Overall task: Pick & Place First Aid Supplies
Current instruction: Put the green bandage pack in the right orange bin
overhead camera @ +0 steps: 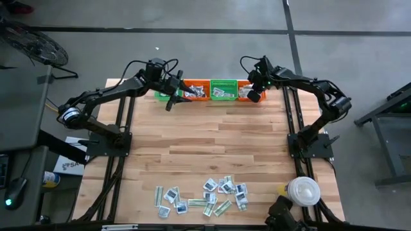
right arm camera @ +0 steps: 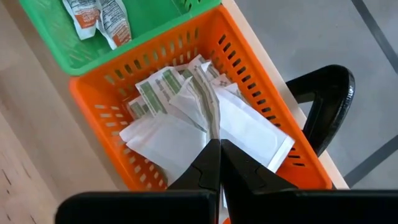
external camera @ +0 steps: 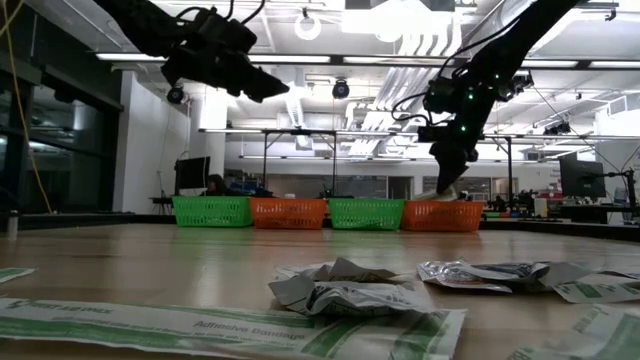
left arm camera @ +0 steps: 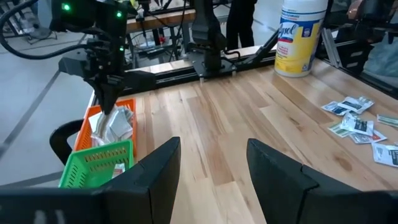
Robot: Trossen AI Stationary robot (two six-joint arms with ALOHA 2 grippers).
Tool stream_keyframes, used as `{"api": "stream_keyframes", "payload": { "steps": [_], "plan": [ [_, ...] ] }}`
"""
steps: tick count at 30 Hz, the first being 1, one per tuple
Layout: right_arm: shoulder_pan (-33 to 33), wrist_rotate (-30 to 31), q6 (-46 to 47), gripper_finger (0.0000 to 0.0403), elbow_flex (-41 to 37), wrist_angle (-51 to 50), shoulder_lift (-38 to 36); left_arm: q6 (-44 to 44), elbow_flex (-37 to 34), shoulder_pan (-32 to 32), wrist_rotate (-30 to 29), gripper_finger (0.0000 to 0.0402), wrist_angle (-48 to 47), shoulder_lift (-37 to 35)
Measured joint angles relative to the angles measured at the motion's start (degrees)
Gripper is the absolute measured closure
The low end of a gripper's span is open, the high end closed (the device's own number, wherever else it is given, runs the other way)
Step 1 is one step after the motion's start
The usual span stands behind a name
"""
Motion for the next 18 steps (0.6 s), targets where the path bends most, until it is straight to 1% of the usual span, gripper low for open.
{"api": "stream_keyframes", "payload": {
  "steps": [4, 7, 15, 18],
  "plan": [
    [0.1, 0.0, 0.6, 0.0397, 0.0, -0.2, 0.0, 0.0, 0.0, 0.0, 0.1, 0.022, 0.2, 0.0],
    [0.1, 0.0, 1.0, 0.0377, 0.0, -0.2, 0.0, 0.1, 0.0, 0.0, 0.1, 0.022, 0.3, 0.0],
    [0.1, -0.2, 4.6, 0.0278, 0.0, -1.0, 0.0, 0.4, 0.0, 0.0, 0.0, 0.022, 0.3, 0.0],
    [0.1, -1.3, 6.4, 0.0246, 0.0, -1.7, 0.0, 0.3, 0.0, 0.0, 0.0, 0.022, 0.3, 0.0]
  ]
}}
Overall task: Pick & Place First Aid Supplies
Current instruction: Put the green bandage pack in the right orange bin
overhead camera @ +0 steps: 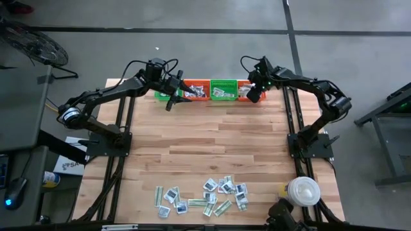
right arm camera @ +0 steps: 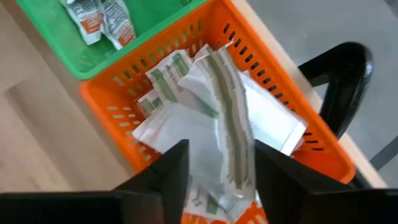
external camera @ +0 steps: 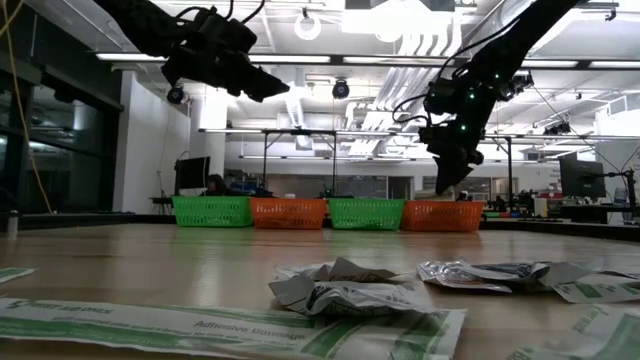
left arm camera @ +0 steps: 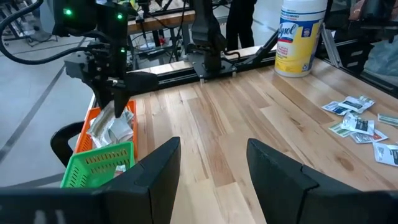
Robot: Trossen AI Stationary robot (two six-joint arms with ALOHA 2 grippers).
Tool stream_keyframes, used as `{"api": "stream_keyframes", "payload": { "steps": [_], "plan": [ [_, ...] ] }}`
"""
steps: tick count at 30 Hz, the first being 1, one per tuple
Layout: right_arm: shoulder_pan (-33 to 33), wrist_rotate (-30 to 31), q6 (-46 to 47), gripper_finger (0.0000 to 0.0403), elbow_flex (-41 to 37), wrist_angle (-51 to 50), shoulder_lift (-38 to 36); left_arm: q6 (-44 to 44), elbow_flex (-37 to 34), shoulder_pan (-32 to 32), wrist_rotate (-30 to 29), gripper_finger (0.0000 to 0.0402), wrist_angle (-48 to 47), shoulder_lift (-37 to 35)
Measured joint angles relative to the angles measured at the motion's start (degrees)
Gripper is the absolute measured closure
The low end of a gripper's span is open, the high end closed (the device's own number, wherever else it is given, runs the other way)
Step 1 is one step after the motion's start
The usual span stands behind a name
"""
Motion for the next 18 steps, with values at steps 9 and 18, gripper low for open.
{"api": "stream_keyframes", "payload": {
  "steps": [9, 18],
  "plan": [
    [0.1, -1.0, 1.9, 0.0195, 0.0, -1.7, -4.9, -0.1, 0.0, 0.0, -1.3, 0.022, 0.0, 0.0],
    [0.9, -0.9, 1.8, 0.0191, 0.0, -1.6, -14.7, -1.3, 0.0, -1.1, -3.2, 0.022, 0.0, 0.0]
  ]
}}
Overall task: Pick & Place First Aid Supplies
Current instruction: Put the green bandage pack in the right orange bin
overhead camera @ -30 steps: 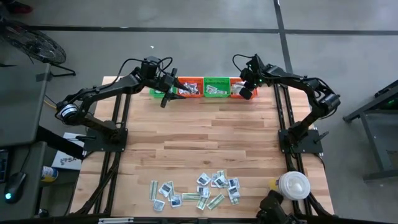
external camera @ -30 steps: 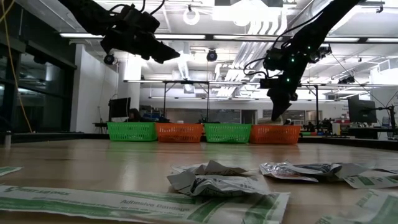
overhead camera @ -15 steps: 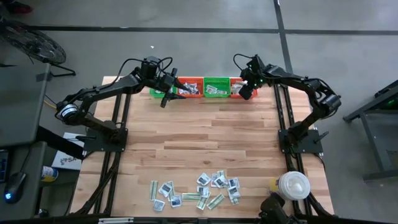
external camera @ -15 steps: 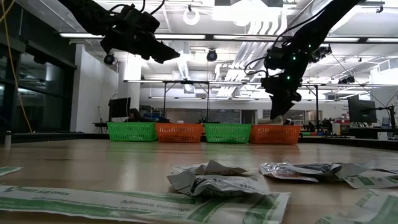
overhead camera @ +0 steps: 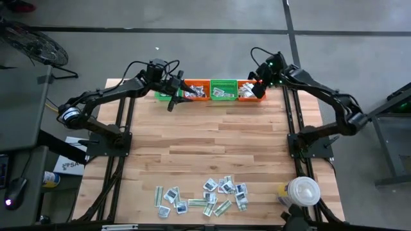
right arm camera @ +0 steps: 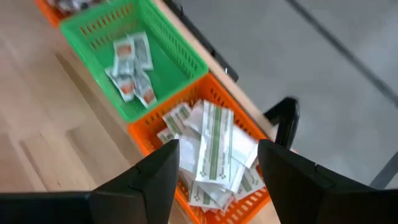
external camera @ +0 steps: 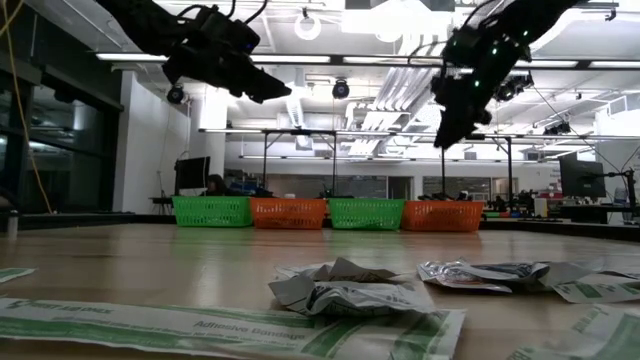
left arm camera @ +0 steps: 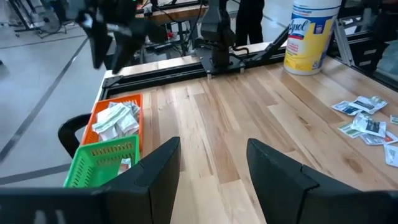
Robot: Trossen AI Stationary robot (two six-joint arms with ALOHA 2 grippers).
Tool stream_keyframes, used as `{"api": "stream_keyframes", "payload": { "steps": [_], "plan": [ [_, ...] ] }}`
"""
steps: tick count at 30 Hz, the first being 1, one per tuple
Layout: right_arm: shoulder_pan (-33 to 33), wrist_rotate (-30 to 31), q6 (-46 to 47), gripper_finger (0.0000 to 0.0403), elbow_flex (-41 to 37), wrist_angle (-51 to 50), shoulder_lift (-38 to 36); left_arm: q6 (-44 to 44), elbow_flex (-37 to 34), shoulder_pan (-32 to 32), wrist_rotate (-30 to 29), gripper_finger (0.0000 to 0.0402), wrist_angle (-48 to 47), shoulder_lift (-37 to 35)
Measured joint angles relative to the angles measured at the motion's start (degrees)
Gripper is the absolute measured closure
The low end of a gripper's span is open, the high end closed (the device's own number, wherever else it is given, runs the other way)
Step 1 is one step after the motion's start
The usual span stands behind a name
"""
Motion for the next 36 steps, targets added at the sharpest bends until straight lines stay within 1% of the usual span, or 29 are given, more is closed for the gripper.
{"api": "stream_keyframes", "payload": {
  "steps": [5, 11, 14, 18, 21, 23, 25, 29, 32, 34, 36],
  "plan": [
    [1.8, -0.1, 2.1, 0.0191, 0.0, 0.0, -4.2, -0.1, 0.0, -3.1, -3.5, 0.022, -0.1, 0.0],
    [5.5, -0.7, 5.7, 0.0191, 0.0, -0.2, -8.5, -3.1, 0.0, -8.6, -10.7, 0.022, -1.9, 0.0],
    [7.3, -2.6, 6.9, 0.0192, 0.0, -0.9, -10.7, -5.1, 0.0, -12.2, -16.4, 0.022, -5.9, 0.0],
    [9.1, -5.5, 6.6, 0.0191, 0.0, -3.3, -13.9, -9.1, 0.0, -18.6, -24.8, 0.022, -10.4, 0.0],
    [9.9, -7.9, 4.5, 0.0192, 0.0, -5.9, -17.0, -14.5, 0.0, -23.9, -31.6, 0.022, -11.2, 0.0],
    [10.4, -9.4, 3.3, 0.0192, 0.0, -7.5, -19.3, -18.3, 0.0, -27.3, -35.1, 0.022, -11.2, 0.0],
    [11.0, -9.9, 2.3, 0.0192, 0.0, -8.9, -21.7, -22.1, 0.0, -31.0, -39.0, 0.022, -11.9, 0.0],
    [11.9, -10.7, 1.0, 0.0192, 0.0, -12.2, -26.0, -31.4, 0.0, -38.4, -47.5, 0.022, -15.6, 0.0],
    [12.6, -12.6, 0.9, 0.0192, 0.0, -14.5, -28.7, -38.3, 0.0, -44.0, -53.5, 0.022, -18.9, 0.0],
    [13.3, -12.9, 0.9, 0.0192, 0.0, -15.8, -30.1, -43.4, 0.0, -47.3, -56.4, 0.022, -21.2, 0.0],
    [14.1, -13.3, 0.3, 0.0192, 0.0, -17.6, -31.2, -47.8, 0.0, -50.3, -57.8, 0.022, -23.3, 0.0]
  ]
}}
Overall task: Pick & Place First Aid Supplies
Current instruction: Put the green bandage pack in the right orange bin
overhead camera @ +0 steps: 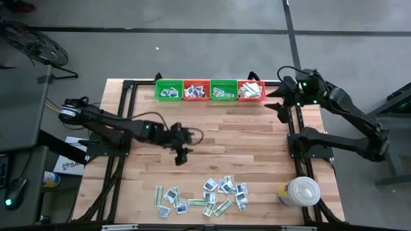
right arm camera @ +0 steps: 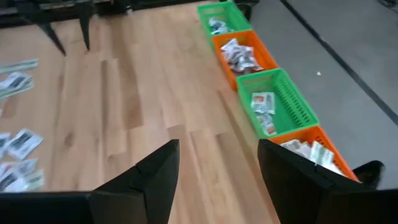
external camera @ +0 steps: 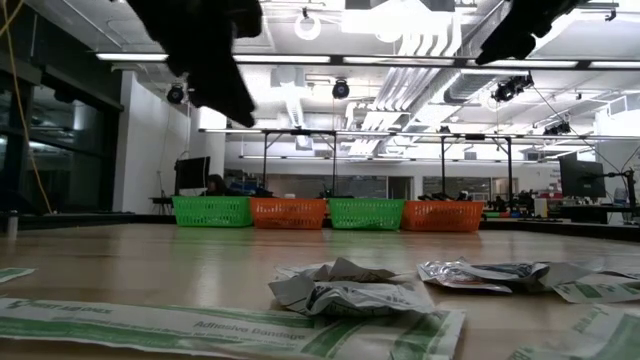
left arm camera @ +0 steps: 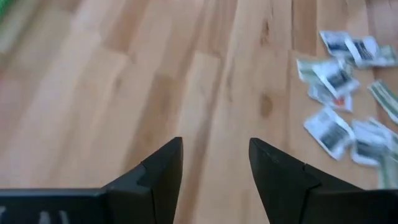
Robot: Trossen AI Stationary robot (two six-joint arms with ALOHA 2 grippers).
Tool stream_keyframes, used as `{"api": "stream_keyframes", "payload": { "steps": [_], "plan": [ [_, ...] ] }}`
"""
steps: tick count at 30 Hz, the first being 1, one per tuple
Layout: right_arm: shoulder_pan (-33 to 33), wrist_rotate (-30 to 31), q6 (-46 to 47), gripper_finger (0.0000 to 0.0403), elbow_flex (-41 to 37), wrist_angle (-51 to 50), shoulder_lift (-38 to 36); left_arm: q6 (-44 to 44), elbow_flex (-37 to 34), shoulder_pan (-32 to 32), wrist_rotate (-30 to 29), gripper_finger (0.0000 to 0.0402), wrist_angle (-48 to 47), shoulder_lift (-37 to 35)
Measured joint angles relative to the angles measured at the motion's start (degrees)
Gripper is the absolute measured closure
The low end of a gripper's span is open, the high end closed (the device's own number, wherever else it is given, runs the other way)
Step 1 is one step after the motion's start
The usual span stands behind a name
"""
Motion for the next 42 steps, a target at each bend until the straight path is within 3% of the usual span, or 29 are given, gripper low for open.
{"api": "stream_keyframes", "payload": {
  "steps": [13, 22, 32, 42],
  "plan": [
    [3.7, -5.5, -3.6, 0.0192, 0.0, -4.1, -1.1, -6.9, 0.0, -13.8, 14.1, 0.022, -11.5, 0.0],
    [4.2, -5.5, -4.0, 0.0192, 0.0, -4.2, -0.6, -7.8, 0.0, -19.2, 18.9, 0.022, -16.1, 0.0],
    [4.2, -5.5, -3.7, 0.0192, 0.0, -4.2, -0.6, -10.9, 0.0, -24.5, 20.3, 0.022, -15.5, 2.2],
    [4.2, -4.9, -3.6, 0.0192, 0.0, -4.2, -0.6, -12.3, 0.0, -25.9, 20.0, 0.022, -13.5, 4.8]
  ]
}}
